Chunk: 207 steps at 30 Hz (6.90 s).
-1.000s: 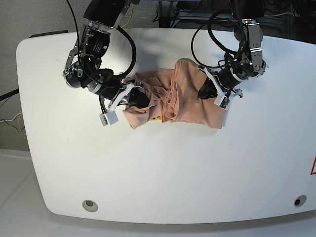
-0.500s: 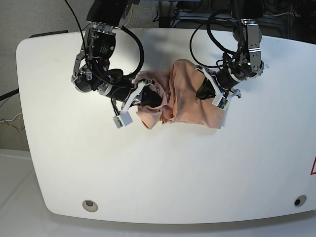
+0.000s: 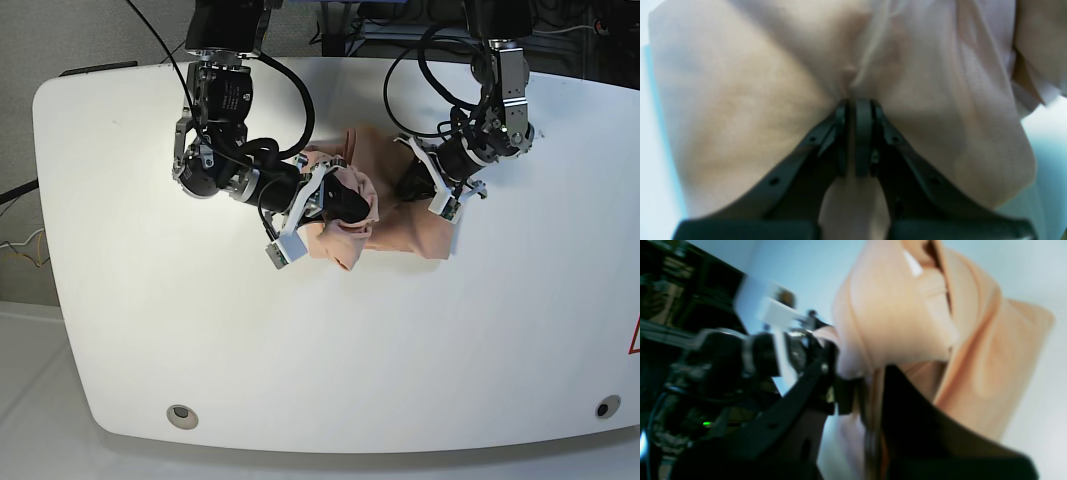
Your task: Fold the T-shirt properly
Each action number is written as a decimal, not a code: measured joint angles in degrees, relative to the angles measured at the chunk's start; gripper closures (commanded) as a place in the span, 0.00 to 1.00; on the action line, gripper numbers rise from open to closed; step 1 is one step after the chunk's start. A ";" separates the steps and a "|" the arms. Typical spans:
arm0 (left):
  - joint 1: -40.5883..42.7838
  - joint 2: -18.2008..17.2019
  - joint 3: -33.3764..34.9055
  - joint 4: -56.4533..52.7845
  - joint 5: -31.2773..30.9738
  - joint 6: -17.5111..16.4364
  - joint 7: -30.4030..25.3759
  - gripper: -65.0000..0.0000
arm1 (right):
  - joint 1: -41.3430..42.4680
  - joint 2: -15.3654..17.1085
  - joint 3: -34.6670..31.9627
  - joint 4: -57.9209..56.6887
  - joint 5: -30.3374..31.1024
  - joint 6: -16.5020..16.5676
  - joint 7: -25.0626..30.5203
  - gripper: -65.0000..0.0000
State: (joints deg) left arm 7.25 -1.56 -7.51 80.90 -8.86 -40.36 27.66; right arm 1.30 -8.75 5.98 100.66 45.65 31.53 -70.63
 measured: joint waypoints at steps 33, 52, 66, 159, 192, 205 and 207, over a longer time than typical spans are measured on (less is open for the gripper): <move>-0.59 0.35 1.05 -3.34 -1.31 -0.20 -3.98 0.95 | 2.62 0.31 -7.32 -3.17 0.61 0.02 0.55 1.00; -0.59 0.44 2.01 -3.34 -1.31 -0.20 -3.87 0.95 | 2.64 0.20 -9.03 -4.04 0.68 -0.02 3.13 1.00; -0.61 0.44 1.99 -3.28 -1.31 -0.22 -3.72 0.95 | 3.43 0.17 -9.03 -7.37 0.31 -0.02 3.58 0.53; -1.51 2.84 -4.46 15.93 0.44 0.42 7.30 0.70 | 3.56 0.17 -8.83 -7.37 0.50 -0.04 3.56 0.22; -4.96 -1.75 -12.70 22.25 0.68 0.44 13.05 0.70 | 3.63 0.22 -8.81 -7.37 0.48 -0.13 3.56 0.22; -3.48 -1.14 -8.72 22.29 0.66 0.42 13.07 0.70 | 7.89 1.66 -9.03 -7.37 -4.72 -0.20 3.96 0.35; -2.56 0.02 -7.85 22.45 0.63 0.48 13.00 0.70 | 8.48 2.03 -8.94 -7.37 -7.26 -0.22 3.96 0.44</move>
State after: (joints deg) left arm 4.69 -1.54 -15.35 103.35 -8.23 -39.88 40.66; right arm 9.78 -6.72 -2.96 93.30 38.39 31.31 -66.67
